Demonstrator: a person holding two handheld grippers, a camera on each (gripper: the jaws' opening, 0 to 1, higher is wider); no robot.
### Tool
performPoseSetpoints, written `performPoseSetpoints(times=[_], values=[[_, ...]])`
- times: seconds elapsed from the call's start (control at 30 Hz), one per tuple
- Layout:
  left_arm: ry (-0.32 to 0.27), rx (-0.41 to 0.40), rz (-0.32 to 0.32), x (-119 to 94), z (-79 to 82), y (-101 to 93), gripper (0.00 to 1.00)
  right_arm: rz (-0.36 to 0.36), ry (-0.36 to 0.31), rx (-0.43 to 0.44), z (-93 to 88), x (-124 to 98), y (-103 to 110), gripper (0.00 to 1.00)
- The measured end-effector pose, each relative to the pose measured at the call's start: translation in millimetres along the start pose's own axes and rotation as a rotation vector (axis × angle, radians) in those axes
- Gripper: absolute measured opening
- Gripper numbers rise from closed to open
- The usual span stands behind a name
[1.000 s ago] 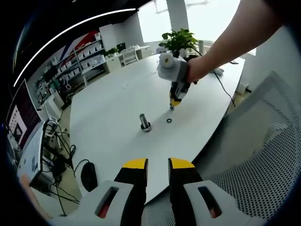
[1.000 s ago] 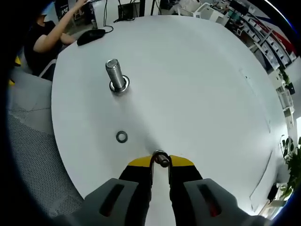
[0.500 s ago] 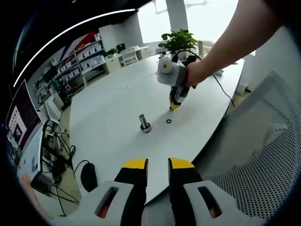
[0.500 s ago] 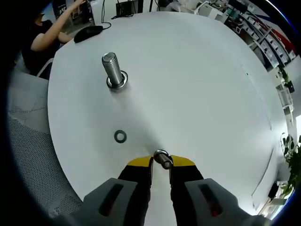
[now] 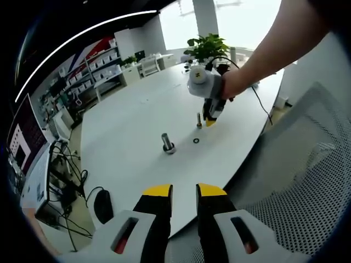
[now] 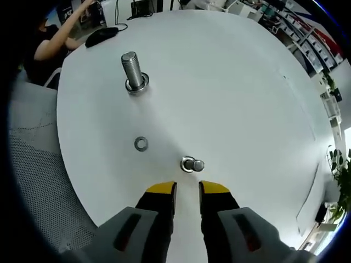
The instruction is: Place the washer onto the threaded stud by aligning its center hole with the stud, sliding it down to the base, and recovering from edge contact or off-axis alignment until the washer reaches the visible bottom stop.
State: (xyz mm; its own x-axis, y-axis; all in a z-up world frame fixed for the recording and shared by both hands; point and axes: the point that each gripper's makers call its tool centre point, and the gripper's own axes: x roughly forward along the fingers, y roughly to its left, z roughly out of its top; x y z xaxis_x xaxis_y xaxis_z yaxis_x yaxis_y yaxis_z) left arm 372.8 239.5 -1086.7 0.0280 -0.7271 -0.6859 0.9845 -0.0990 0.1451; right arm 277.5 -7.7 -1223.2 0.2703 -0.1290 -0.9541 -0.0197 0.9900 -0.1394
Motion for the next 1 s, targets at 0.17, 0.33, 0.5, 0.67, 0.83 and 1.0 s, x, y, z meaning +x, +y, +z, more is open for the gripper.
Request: performPoseSetpoints(times=[0.17, 0.33, 0.5, 0.67, 0.83, 1.0], values=[[-0.002, 0.001, -0.001, 1.4, -0.7, 0.3, 0.15, 0.007, 0.005, 0.005, -8.8, -0.3, 8.1, 0.21], [0.000, 0.002, -0.003, 1.0, -0.9, -0.2, 0.15, 0.028, -0.001, 0.001, -7.4, 0.9, 25.0, 0.21], [-0.003, 0.001, -0.001, 0.6, 0.2, 0.1, 0.15, 0.053, -0.014, -0.026, 6.6, 10.2, 33.7, 0.22], [-0.004, -0.002, 0.001, -1.1, 0.7, 0.0, 0.15, 0.098, -0.053, -0.030, 24.6, 16.5, 48.8, 0.23], [-0.003, 0.000, 0.000, -0.8, 0.7, -0.1, 0.15, 0.115, -0.076, -0.031, 38.7, 17.1, 57.7, 0.23], [-0.005, -0.003, 0.003, 0.0, 0.2, 0.7, 0.15, 0.120, -0.084, -0.032, 48.3, 20.2, 59.5, 0.23]])
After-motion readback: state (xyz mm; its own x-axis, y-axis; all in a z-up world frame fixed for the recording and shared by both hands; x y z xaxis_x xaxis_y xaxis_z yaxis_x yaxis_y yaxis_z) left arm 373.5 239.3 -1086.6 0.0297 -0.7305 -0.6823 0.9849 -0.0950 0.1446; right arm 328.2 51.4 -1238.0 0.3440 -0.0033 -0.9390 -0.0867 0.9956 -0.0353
